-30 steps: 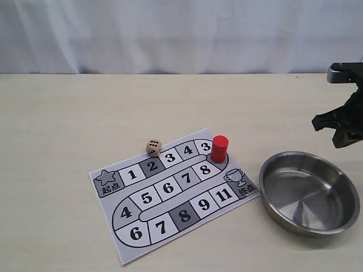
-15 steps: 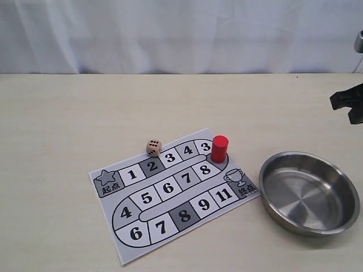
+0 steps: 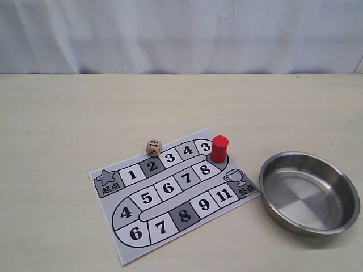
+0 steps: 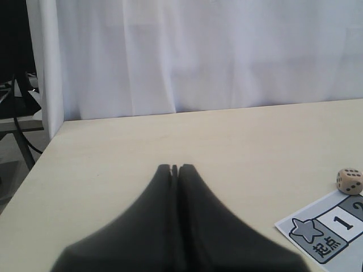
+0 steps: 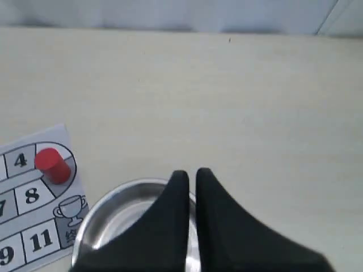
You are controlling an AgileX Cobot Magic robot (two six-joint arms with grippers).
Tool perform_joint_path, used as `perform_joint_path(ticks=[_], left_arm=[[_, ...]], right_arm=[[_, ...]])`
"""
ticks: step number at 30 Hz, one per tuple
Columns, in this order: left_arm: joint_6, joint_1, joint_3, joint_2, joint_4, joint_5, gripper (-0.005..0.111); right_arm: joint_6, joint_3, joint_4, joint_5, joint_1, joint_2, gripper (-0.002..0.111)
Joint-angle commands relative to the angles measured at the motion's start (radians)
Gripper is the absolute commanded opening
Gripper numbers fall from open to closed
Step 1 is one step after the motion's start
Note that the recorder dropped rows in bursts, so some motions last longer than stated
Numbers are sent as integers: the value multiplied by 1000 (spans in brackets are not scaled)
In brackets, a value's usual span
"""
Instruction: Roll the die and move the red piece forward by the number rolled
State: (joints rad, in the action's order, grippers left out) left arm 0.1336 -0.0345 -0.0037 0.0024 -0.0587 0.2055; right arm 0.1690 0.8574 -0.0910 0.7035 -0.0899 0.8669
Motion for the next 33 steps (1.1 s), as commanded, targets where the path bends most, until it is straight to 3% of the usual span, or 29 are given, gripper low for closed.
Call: perform_joint_path(ticks=[1,17,27,33], left_arm=[[-4,-3,4,-2,-4,-9,0],[-4,-3,4,-2,-4,-9,0],[-4,-3,4,-2,-2,-9,0],[-4,-3,4,-2,-2,-9,0]], right_arm=[[-6,-38,-28,11,-3,-214,4],[-4,-56,-28,213,-1,-867,4],[-4,-62,-32,238,1,-867,4],[-13,-69,-13,194,95,-867,4]])
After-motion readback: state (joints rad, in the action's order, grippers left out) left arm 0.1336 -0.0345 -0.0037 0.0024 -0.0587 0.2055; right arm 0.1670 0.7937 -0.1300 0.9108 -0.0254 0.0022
